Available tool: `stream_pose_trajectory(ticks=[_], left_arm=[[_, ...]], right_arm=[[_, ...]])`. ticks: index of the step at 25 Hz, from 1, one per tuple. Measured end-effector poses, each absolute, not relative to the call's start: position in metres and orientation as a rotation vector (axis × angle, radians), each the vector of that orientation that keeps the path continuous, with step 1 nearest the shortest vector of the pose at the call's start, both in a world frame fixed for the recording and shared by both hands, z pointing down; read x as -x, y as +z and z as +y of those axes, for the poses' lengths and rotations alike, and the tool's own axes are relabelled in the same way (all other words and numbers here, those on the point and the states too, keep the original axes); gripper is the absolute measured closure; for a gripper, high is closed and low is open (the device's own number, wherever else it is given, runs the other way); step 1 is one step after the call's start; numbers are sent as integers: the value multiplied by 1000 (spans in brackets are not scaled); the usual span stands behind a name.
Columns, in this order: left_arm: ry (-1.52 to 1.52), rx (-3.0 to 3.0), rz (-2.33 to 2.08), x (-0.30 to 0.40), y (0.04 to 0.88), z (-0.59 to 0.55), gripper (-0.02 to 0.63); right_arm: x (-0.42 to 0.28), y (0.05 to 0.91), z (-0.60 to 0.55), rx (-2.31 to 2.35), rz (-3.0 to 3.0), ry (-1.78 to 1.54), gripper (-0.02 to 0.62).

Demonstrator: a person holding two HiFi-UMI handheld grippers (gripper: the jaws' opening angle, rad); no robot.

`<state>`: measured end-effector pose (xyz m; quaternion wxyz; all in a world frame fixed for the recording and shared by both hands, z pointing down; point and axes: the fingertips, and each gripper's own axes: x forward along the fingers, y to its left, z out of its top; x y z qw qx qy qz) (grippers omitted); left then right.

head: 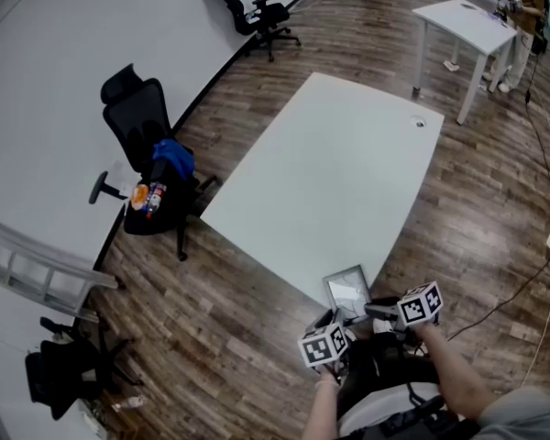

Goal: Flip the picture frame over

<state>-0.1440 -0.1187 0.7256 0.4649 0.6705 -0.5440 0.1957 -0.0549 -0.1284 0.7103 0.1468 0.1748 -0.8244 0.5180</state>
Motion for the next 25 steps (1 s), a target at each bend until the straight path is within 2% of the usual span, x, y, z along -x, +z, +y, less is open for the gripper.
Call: stream_pose_trajectory(ticks=[12, 20, 25], left_arm=[[554, -1676, -1375, 152, 717, -126, 522], [443, -1739, -1339, 140, 684, -146, 521], [375, -1765, -1256, 115, 671, -156, 469]], right_arm=[[56, 693, -138, -544, -2345, 1542, 506], [58, 679, -146, -569, -2390, 1552, 514], [56, 667, -153, -603, -2428, 1532, 517]])
